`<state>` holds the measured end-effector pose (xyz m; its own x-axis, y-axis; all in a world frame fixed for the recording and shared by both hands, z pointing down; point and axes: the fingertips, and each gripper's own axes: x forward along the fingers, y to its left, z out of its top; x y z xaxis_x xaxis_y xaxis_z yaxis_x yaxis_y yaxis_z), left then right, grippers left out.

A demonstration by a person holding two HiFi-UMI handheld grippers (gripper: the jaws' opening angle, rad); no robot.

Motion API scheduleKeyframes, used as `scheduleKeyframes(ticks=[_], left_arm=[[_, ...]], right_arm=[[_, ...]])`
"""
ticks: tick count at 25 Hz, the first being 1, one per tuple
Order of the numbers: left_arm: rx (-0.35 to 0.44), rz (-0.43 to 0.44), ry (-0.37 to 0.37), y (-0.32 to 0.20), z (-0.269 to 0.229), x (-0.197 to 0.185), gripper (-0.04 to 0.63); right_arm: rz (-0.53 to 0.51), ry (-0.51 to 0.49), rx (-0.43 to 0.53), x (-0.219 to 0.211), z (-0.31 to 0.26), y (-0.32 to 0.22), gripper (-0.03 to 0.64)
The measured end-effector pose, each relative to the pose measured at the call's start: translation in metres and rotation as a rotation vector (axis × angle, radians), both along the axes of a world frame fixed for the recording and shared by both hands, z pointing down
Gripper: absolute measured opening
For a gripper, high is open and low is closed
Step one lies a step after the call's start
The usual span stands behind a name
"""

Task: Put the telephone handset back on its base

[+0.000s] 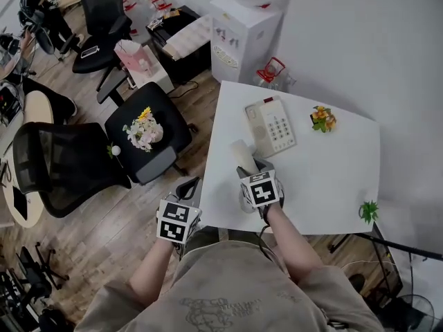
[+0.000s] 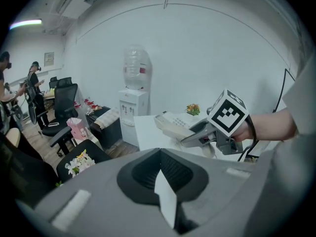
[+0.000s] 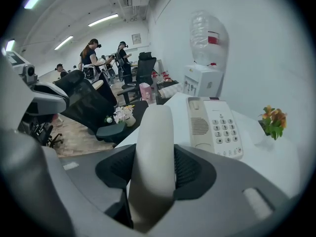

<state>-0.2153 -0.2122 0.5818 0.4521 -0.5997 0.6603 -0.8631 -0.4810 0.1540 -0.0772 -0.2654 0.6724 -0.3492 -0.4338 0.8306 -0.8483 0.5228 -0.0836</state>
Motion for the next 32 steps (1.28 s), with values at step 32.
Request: scheduleKeyframes(ticks=[32], left_arm=[[0.125,0.035,0.019,-0.109,-0.038,0.041,0.000]], right_arm=[[0.042,0.058,0.154,0.052,-0.033,-0.128,0.241]])
